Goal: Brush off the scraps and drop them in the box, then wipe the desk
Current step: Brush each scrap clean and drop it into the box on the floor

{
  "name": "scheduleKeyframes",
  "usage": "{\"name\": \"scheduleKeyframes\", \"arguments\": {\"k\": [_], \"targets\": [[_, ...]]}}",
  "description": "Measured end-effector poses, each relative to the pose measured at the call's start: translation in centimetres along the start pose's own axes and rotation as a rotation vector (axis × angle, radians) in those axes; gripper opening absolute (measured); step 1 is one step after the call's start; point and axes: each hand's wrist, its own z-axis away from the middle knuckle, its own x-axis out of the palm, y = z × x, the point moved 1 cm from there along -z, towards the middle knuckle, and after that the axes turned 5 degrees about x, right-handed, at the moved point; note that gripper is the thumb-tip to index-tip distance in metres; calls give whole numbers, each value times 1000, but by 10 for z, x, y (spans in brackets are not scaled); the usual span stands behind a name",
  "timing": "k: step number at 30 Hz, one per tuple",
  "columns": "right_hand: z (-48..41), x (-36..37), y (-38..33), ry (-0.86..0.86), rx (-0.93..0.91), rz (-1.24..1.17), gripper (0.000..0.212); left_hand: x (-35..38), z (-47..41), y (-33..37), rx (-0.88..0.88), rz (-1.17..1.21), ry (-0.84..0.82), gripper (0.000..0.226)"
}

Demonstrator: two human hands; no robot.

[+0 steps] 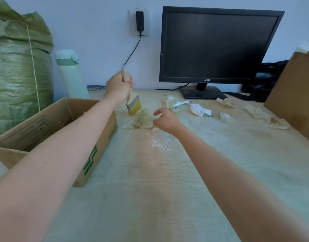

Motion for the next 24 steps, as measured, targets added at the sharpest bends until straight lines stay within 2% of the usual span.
{"name": "scheduleKeyframes", "arguments": {"k": [3, 7, 9, 11, 13, 18, 22, 24], "targets": [[-1, 3, 5, 43, 31, 96, 49, -3, -2, 5, 45, -72, -9, 26], [-4, 9, 4, -5, 87, 155, 54, -3, 0, 8, 121, -293, -39, 24], [-6, 11, 1, -25, 109, 154, 55, -3, 2, 10, 120, -379, -32, 12], [-7, 14, -3, -43, 113, 101, 56, -1, 3, 10, 84, -408, -26, 18], [-9, 16, -7, -54, 85, 45, 56, 4, 4, 9, 28, -385, -38, 25], [-16, 20, -11, -77, 60, -55, 60, 13, 9, 12, -51, -250, -15, 24], [-22, 19, -12, -66, 106, -212, 62, 18, 12, 16, -137, -54, 27, 8], [-23, 22, -12, -59, 92, -191, 61, 22, 12, 16, -121, -33, 30, 16]]}}
